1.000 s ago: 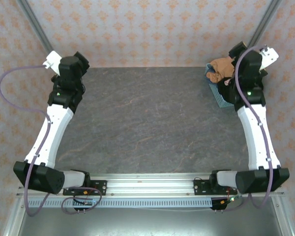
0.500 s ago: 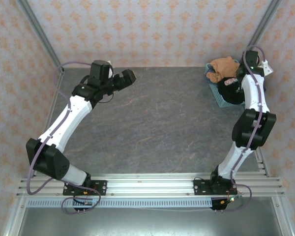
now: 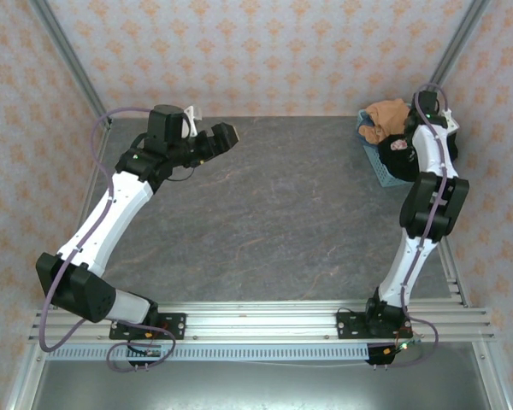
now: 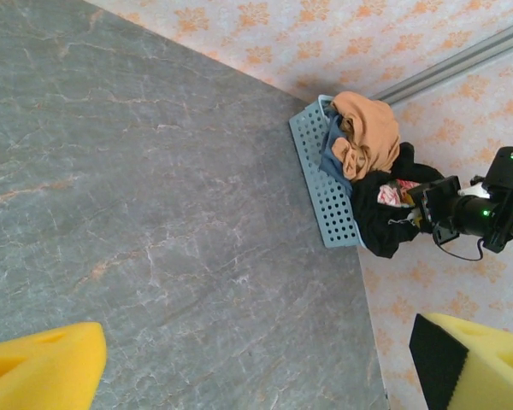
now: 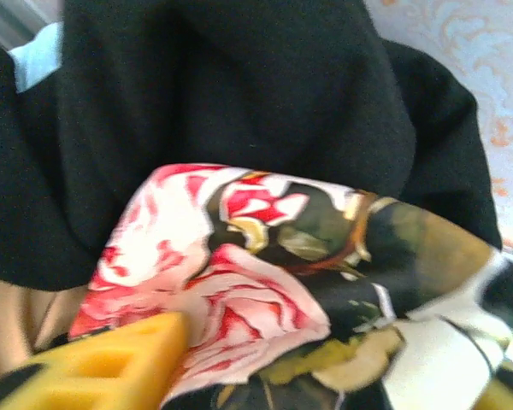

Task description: Fold and stack the t-shirts

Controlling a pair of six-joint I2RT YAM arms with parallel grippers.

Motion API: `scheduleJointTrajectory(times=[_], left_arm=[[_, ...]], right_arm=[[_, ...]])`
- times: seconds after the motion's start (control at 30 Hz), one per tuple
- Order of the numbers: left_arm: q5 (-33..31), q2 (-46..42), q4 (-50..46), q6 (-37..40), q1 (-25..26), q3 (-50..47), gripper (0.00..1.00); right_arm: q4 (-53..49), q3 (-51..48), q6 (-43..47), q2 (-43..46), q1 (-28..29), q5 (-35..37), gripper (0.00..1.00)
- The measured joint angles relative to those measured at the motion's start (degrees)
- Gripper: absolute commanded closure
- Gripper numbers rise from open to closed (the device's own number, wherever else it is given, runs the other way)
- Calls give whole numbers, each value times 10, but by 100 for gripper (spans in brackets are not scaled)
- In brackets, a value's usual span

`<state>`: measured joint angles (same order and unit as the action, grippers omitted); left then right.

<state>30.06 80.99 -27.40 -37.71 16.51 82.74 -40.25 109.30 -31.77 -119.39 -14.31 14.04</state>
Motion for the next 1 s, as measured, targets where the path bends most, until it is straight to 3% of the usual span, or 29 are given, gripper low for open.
scheduleJointTrajectory(times=[0.27, 0.4, 0.57, 0.8, 0.9, 1.0], left_arm=[[-14, -35, 6, 1, 0, 1, 13], [-46, -45, 8, 0, 0, 1, 15], [-129, -46, -20, 1, 0, 1, 14], [-238, -43, -99, 0, 0, 29, 10], [-280, -43, -133, 0, 0, 45, 9], [-312, -43, -170, 0, 0, 54, 9]], right_arm=[[15, -28, 16, 109, 10, -1, 100], [28, -24, 39, 202, 56, 0, 100], [50, 47, 75, 280, 169, -11, 100], [68, 154, 92, 289, 363, -52, 100], [78, 113, 70, 289, 430, -72, 100], [105, 5, 40, 282, 486, -103, 100]])
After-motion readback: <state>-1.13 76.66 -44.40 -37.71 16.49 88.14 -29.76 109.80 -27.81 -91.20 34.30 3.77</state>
